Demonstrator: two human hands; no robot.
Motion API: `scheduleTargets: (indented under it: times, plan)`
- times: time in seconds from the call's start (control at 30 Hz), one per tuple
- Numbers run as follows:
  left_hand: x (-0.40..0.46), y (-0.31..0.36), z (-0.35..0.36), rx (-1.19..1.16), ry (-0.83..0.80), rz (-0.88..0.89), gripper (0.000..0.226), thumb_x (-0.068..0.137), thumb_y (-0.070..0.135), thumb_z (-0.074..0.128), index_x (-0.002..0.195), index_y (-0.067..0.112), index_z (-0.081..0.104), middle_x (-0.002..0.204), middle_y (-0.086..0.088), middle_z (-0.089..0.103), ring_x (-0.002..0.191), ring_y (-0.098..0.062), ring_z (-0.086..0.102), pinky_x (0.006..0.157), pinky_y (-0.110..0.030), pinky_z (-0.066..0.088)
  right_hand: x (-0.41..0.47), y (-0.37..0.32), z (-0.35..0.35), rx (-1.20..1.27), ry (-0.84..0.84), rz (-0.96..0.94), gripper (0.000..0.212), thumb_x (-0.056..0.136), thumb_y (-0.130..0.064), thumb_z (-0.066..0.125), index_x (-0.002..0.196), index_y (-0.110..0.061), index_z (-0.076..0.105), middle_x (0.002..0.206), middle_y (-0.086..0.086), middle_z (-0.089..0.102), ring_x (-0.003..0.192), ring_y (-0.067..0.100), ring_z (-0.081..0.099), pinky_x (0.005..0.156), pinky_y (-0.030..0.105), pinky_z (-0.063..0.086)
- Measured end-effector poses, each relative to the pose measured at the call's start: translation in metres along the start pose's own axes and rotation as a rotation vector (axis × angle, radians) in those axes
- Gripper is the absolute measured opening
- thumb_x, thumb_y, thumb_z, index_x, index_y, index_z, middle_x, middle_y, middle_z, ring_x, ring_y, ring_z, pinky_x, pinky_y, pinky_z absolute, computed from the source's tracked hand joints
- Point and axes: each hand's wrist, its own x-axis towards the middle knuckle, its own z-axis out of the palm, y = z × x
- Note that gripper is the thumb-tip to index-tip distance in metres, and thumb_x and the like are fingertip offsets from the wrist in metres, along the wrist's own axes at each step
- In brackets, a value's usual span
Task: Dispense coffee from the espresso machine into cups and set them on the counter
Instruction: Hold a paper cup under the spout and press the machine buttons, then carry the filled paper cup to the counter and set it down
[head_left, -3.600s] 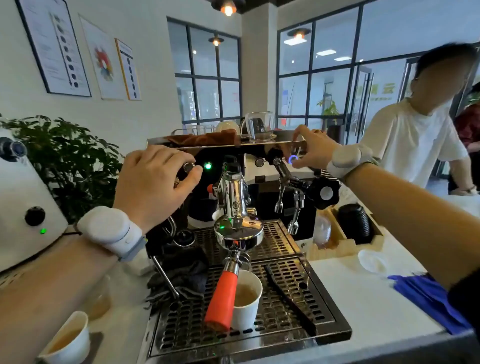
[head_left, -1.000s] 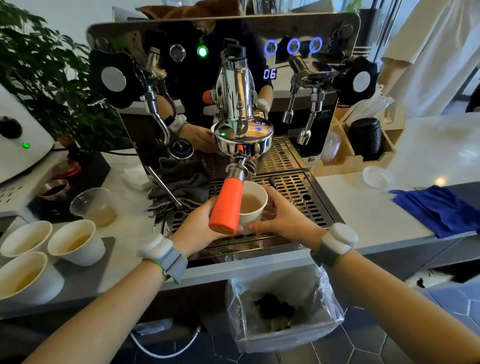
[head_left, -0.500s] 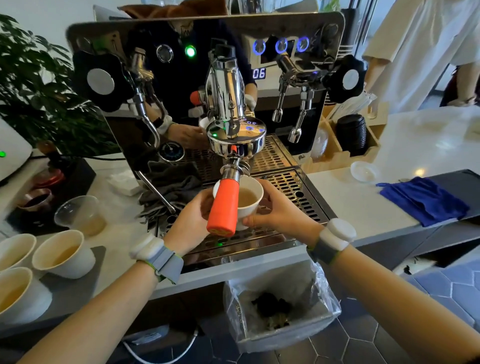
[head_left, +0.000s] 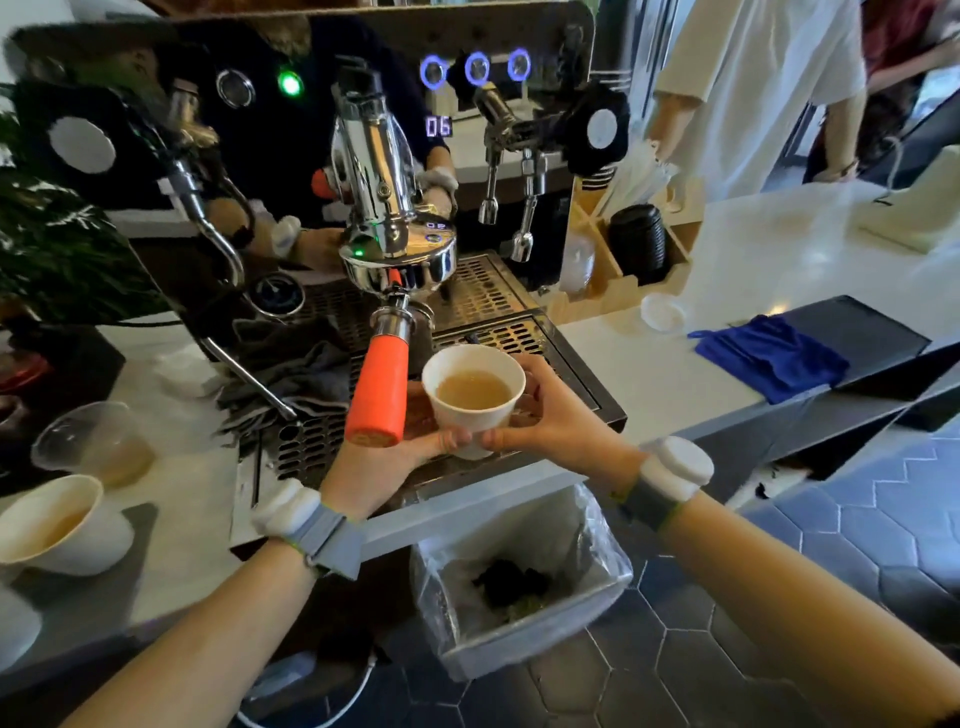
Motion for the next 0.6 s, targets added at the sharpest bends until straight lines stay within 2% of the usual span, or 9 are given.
scheduleTargets:
  times: [0.07, 0.17, 0.3, 0.4, 0.47, 0.6]
  plan:
    - [-0.003, 0.008, 0.017, -0.016, -0.015, -0.007, 0.047, 0.061, 0.01, 0.082, 0.1, 0.021, 0.057, 0.093, 0.008, 0.072, 0.089, 0.003, 0.067, 0.075, -0.012, 0.051, -0.01, 0.001, -0.012, 0.008, 0.013, -0.01, 0.072, 0.068, -0.019, 0.083, 0.122, -0.036, 0.039, 0.12, -0.01, 0.055, 0.113, 0.007, 0.057, 0.092, 0.027, 0.051]
    - [-0.003, 0.02, 0.047, -0.021, -0.035, -0.022, 0.053, 0.056, 0.021, 0.084, 0.102, 0.02, 0.058, 0.1, 0.005, 0.07, 0.093, 0.0, 0.067, 0.075, -0.012, 0.05, -0.03, 0.0, -0.038, -0.016, 0.043, -0.036, 0.076, 0.065, -0.026, 0.082, 0.126, -0.029, 0.036, 0.12, -0.008, 0.053, 0.116, 0.016, 0.055, 0.094, 0.034, 0.051]
    - [0.001, 0.036, 0.091, 0.017, -0.046, -0.019, 0.057, 0.052, 0.03, 0.084, 0.102, 0.028, 0.057, 0.097, 0.015, 0.069, 0.091, 0.008, 0.064, 0.072, -0.006, 0.048, -0.052, 0.002, -0.078, -0.066, 0.049, -0.057, 0.075, 0.073, -0.013, 0.079, 0.13, -0.022, 0.03, 0.126, 0.0, 0.048, 0.119, 0.02, 0.052, 0.098, 0.037, 0.048]
    - [0.007, 0.046, 0.14, 0.004, -0.07, -0.012, 0.066, 0.051, 0.033, 0.083, 0.11, 0.022, 0.057, 0.101, 0.013, 0.069, 0.095, 0.004, 0.065, 0.077, -0.013, 0.051, -0.074, 0.01, -0.126, -0.067, 0.062, -0.048, 0.075, 0.073, -0.018, 0.079, 0.129, -0.028, 0.03, 0.13, -0.001, 0.047, 0.12, 0.015, 0.051, 0.096, 0.028, 0.049]
    - [0.01, 0.05, 0.16, -0.002, -0.075, 0.002, 0.069, 0.052, 0.032, 0.082, 0.114, 0.018, 0.055, 0.105, 0.011, 0.067, 0.095, 0.005, 0.064, 0.076, -0.012, 0.051, -0.082, 0.013, -0.144, -0.059, 0.067, -0.031, 0.075, 0.072, -0.02, 0.079, 0.128, -0.03, 0.03, 0.128, -0.008, 0.048, 0.118, 0.008, 0.051, 0.089, 0.019, 0.05]
    - [0.025, 0.055, 0.22, -0.025, -0.124, 0.018, 0.059, 0.055, 0.027, 0.083, 0.106, 0.017, 0.056, 0.104, 0.007, 0.069, 0.097, -0.001, 0.066, 0.076, -0.012, 0.051, -0.105, 0.024, -0.199, -0.095, 0.13, -0.025, 0.078, 0.07, -0.024, 0.081, 0.13, -0.03, 0.032, 0.126, -0.013, 0.05, 0.115, 0.005, 0.053, 0.085, 0.014, 0.05]
